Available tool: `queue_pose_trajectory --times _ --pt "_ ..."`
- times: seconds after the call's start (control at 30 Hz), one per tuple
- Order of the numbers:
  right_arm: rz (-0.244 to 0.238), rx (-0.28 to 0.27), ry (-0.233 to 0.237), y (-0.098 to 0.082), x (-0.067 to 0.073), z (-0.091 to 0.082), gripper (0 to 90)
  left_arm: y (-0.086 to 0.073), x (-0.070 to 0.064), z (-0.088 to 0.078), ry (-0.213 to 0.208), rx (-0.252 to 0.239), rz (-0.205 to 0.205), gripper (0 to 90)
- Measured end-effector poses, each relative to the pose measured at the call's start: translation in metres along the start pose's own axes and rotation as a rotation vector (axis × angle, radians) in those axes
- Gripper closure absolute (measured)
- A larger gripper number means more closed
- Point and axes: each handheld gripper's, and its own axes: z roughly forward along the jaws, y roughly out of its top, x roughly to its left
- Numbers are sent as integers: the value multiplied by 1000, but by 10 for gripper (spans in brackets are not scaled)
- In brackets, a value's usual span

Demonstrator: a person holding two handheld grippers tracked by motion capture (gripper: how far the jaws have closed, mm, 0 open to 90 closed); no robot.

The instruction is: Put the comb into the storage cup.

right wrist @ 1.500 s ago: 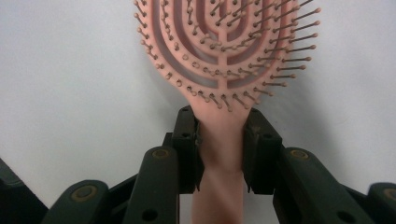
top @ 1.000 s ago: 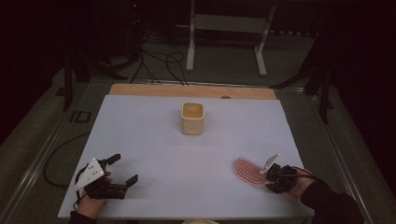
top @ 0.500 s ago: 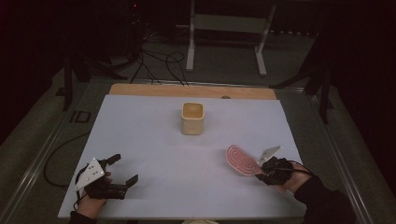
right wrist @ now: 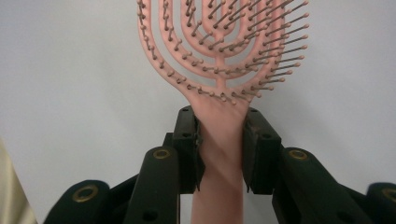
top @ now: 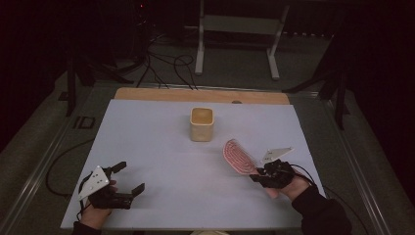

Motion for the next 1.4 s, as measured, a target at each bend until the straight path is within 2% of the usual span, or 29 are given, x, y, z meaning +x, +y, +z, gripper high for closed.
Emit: queue_pose_trajectory --times 0.17,0.3,0.37,0.5,0.57,0.77,0.83,0.87,0.93,1.0,1.1,1.17,1.33,1.4 --pt "24 -84 5 6 7 7 703 0 0 0 0 1 0 3" --pt "23 -164 6 8 14 12 704 0 0 0 -1 -2 -4 3" --pt "19 -197 -18 10 19 13 703 0 0 0 0 1 2 3" --pt "17 -264 -15 11 26 15 703 0 0 0 -1 -2 -2 3" --pt "33 -284 -2 11 29 17 703 0 0 0 -1 0 0 3" --pt "72 -363 -2 9 33 17 703 1 -1 0 -4 -2 -2 3" --pt "65 -386 -31 9 37 15 703 1 -1 1 -4 -4 -5 3" --pt "68 -392 -26 9 37 14 703 1 -1 1 -5 -4 -7 3" --pt "74 -429 -56 8 40 13 703 1 -1 1 -6 0 -5 3" --pt "70 -443 -67 7 42 13 703 2 -2 2 -9 -2 -7 3" --pt "93 -502 -67 2 42 13 703 3 -3 2 -10 0 -13 3" --pt "103 -518 -70 0 42 13 703 4 -4 4 -12 6 -11 3" --pt "123 -508 -66 -6 43 19 703 7 -9 9 -22 20 -10 3" --pt "118 -511 -79 -6 44 19 703 7 -10 10 -24 21 -5 3"
